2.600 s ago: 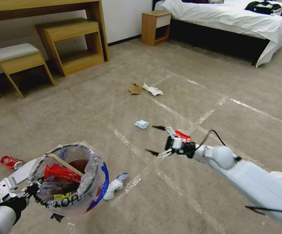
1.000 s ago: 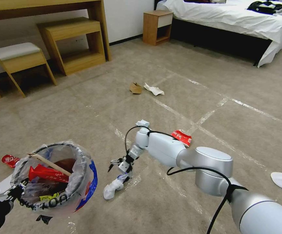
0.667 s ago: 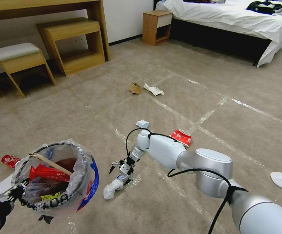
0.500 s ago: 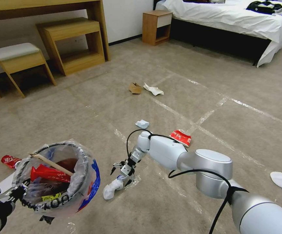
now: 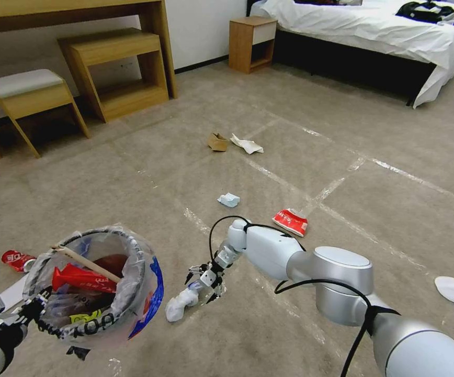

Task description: Pick up the trash bin and place the garbage on the floor into it.

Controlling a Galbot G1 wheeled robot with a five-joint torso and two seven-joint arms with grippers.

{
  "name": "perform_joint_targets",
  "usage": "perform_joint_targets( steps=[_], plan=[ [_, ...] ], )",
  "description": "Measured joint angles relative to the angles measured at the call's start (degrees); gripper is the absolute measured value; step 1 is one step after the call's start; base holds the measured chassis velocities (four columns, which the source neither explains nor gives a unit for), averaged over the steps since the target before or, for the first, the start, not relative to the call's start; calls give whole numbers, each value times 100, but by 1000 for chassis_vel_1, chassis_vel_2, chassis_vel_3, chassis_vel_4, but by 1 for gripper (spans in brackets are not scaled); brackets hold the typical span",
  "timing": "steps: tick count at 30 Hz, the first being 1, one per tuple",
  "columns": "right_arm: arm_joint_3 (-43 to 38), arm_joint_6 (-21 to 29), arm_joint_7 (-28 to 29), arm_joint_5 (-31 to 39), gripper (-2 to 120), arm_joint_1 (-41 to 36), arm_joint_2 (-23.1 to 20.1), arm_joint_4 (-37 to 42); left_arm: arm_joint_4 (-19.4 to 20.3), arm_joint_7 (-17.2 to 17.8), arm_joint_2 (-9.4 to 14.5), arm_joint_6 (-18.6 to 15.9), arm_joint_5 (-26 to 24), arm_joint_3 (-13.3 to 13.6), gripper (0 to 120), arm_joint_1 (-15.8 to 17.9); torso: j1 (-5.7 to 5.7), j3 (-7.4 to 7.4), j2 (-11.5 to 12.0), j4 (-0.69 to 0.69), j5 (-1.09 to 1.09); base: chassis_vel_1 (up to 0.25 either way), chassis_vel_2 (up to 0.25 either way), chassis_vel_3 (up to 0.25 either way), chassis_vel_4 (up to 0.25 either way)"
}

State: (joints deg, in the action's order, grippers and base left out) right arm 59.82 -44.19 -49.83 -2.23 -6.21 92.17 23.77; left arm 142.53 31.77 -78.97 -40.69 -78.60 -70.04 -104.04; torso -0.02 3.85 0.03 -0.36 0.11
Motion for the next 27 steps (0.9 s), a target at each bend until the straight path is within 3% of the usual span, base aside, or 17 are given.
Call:
perform_joint_targets(
  steps=[27],
  plan=[
    [505, 402, 1339, 61, 100, -351, -3, -32, 73, -97, -138, 16, 218, 242, 0, -32, 0, 0, 0, -1, 0, 0, 0, 0, 0]
  ],
)
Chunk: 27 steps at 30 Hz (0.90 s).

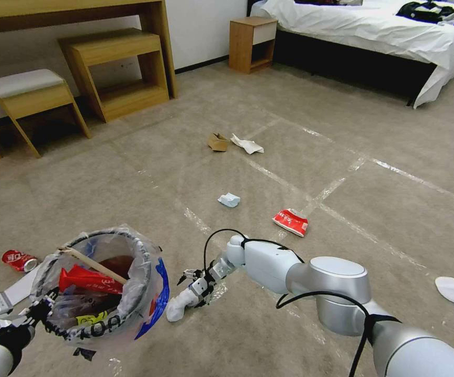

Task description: Pick up the trash bin and place the garbage on the floor into it.

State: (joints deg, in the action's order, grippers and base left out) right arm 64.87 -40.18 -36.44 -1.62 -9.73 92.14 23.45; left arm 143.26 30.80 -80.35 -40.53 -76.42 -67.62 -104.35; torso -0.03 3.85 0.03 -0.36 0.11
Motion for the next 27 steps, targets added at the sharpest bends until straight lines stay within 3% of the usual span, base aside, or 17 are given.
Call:
perform_joint_targets(
  steps=[15, 21, 27],
  plan=[
    [97, 119, 128, 131, 100, -30, 0, -107, 0, -39, -53, 22, 94, 106, 0, -18, 0, 0, 0, 0, 0, 0, 0, 0, 0],
    [167, 140, 182, 170, 92, -91, 0, -140, 0, -43, -72, 23, 113, 143, 0, -14, 0, 0, 0, 0, 0, 0, 0, 0, 0],
    [209, 148, 209, 223, 92, -135, 0, -207, -1, -47, -70, 23, 116, 152, 0, -14, 0, 0, 0, 0, 0, 0, 0, 0, 0]
  ],
)
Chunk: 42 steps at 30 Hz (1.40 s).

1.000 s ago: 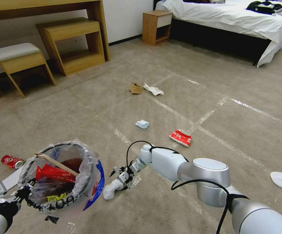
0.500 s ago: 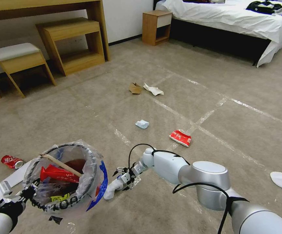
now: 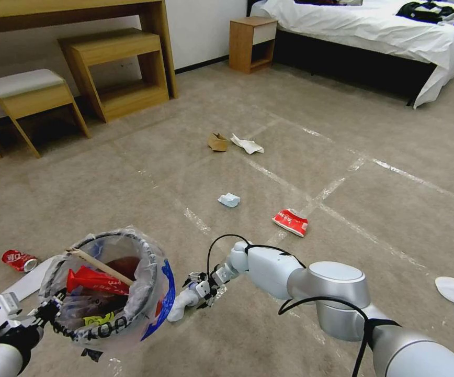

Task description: Pick up the trash bin and place the garbage on the floor into it.

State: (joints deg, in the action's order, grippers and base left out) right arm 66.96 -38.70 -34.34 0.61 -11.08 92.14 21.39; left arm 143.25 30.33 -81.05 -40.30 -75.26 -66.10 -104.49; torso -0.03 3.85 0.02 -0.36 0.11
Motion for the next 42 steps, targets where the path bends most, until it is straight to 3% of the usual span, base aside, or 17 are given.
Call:
perform_joint_targets(
  steps=[11, 22, 26, 30, 34, 42],
  plan=[
    [-70, -13, 33, -33, 85, -86, 0, -118, -2, -32, -4, 5, 84, 113, 0, 30, 0, 0, 0, 0, 0, 0, 0, 0, 0],
    [-109, -43, 69, -51, 48, -165, 0, -106, -2, -52, -14, 26, 118, 153, 0, 33, 0, 0, 0, 0, 0, 0, 0, 0, 0],
    [-157, -94, 77, -52, 26, -181, 0, -44, -2, -58, -8, 41, 139, 170, 0, 18, 0, 0, 0, 0, 0, 0, 0, 0, 0],
    [-177, -113, 79, -62, 18, -172, 0, -28, -2, -59, 20, 50, 139, 153, 0, -1, 0, 0, 0, 1, 0, 0, 0, 0, 0],
    [-243, -129, 79, -97, 2, -136, 0, -39, -2, -59, 44, 53, 125, 142, 0, -4, 0, 0, 0, 0, 0, 0, 0, 0, 0],
    [-349, -147, 108, -158, 0, -126, 0, -83, -2, -59, 48, 53, 119, 156, 0, -14, 0, 0, 0, 0, 0, 0, 0, 0, 0]
  ],
)
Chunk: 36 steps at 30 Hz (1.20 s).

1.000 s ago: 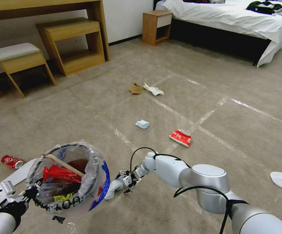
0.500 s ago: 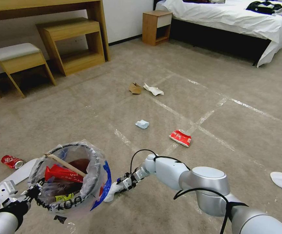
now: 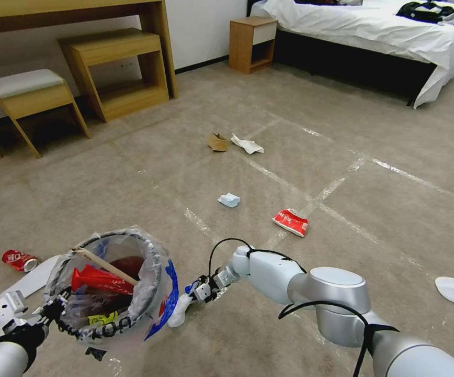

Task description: Pick up the trash bin and place the garbage on the floor into it.

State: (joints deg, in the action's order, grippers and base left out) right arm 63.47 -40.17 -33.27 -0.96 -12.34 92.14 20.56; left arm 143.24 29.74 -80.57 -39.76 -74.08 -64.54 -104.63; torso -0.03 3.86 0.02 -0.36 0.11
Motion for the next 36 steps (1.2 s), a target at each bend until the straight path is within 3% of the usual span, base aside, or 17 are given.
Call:
perform_joint_targets(
  steps=[8, 15, 18, 22, 23, 26, 29, 30, 33, 36],
  plan=[
    [-583, 2, 129, 147, 0, 123, -2, 233, 0, 6, -19, 0, 0, 74, 0, -44, 0, 0, 0, -1, 0, 0, 0, 0, 0],
    [-1477, 171, 250, 470, 0, 563, -155, 1169, 0, 19, -13, 0, -4, 68, 0, -58, 0, 0, 0, 9, -4, 0, 0, 0, 0],
    [-1739, 217, 256, 501, 0, 657, -766, 1482, -1, 28, 1, -1, -1, 73, 0, -73, 0, 0, 1, -7, 1, 0, 0, 0, 0],
    [-2158, 266, 326, 515, 0, 605, -1194, 1738, -1, 27, -7, -9, 8, 109, 0, -91, 0, 0, 0, -7, -1, 0, 0, 0, 0],
    [-2536, 311, 356, 630, 0, 516, -1426, 1940, -1, 28, -13, -14, 36, 142, 0, -107, 0, 0, 1, 0, -3, 0, 0, 0, 0],
    [-2913, 443, 437, 1006, 0, 412, -1750, 2370, -1, 30, -18, -20, 78, 194, 0, -124, 0, 1, 1, 3, -2, 0, 0, 0, 0],
    [-3681, 711, 605, 1832, 0, 241, -2657, 3523, -1, 23, -20, -23, 103, 272, 0, -101, 0, 0, 0, 1, -3, 0, 0, 0, 0],
    [-3681, 711, 605, 1832, 0, 241, -2657, 3523, -1, 23, -20, -23, 103, 272, 0, -101, 0, 0, 0, 1, -3, 0, 0, 0, 0],
    [-3949, 930, 867, 2626, 0, 143, -3321, 4300, -1, 19, -7, -23, 99, 275, 0, -95, 0, 0, 1, -7, -2, 0, 0, 0, 0],
    [-4057, 992, 1002, 3132, 0, 62, -3582, 4848, 0, -3, -4, -25, 91, 263, 0, -98, 0, -1, 1, -6, -3, 0, 0, 0, 0]
  ],
)
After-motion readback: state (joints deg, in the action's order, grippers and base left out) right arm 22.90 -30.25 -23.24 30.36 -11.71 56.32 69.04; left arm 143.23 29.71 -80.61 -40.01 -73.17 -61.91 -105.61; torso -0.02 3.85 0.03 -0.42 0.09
